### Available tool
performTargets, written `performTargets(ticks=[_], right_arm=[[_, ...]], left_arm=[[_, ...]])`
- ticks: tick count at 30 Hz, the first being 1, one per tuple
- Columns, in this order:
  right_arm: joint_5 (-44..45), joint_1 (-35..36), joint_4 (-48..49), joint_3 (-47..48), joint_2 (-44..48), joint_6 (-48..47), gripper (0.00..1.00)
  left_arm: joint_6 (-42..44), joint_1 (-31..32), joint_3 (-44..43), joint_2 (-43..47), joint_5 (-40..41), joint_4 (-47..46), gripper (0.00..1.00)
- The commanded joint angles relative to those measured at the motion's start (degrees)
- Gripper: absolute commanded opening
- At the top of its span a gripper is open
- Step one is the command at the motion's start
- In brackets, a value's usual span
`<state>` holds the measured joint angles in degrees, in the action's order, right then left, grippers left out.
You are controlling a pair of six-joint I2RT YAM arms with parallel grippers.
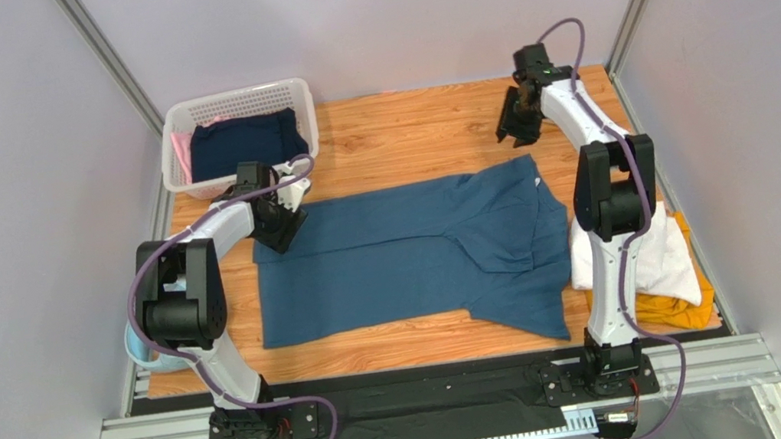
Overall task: Fold and stack the t-shirts
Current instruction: Fold the flattened tshirt in 1/3 of the way
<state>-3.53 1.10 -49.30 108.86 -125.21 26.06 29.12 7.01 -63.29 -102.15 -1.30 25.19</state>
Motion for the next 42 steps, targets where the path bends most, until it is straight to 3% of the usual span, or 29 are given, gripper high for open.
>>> performTargets(ticks=[1,3,7,13,16,21,31,42], right_arm=[[7.83,10.11,-3.08,2.51,6.1,-6.28,0.46],[11.08,13.99,-4.57,0.32,10.76,-7.77,0.49],[22.66,28.38,-7.91,-8.29,19.2,-10.68,0.51],[24.45,39.31,-6.69,-26.75,29.05,-8.4,0.46],[26.02,41.69,-5.46,-33.0,30.99,-7.08,0.4],[26.12,42.93,-3.35,-38.63,30.38,-6.29,0.4],[25.41,46.79,-0.89,-41.0,26.16,-6.38,0.38],[26.21,44.34,2.36,-40.66,22.11,-7.17,0.34]], left_arm=[[2.08,-2.52,2.47,3.09,1.12,-1.02,0.66],[1.73,-2.96,2.47,4.06,1.12,-0.32,0.66],[0.15,-2.87,2.47,6.78,-0.28,0.91,0.66],[-1.7,-2.87,1.85,8.63,-3.0,2.76,0.65],[-1.44,-2.87,2.11,9.07,-3.36,3.11,0.65],[-1.35,-2.87,1.94,9.78,-3.53,3.37,0.64],[-2.4,-2.35,-0.52,8.63,-4.5,4.69,0.64],[-1.53,-2.26,-0.09,8.72,-3.45,4.78,0.63]])
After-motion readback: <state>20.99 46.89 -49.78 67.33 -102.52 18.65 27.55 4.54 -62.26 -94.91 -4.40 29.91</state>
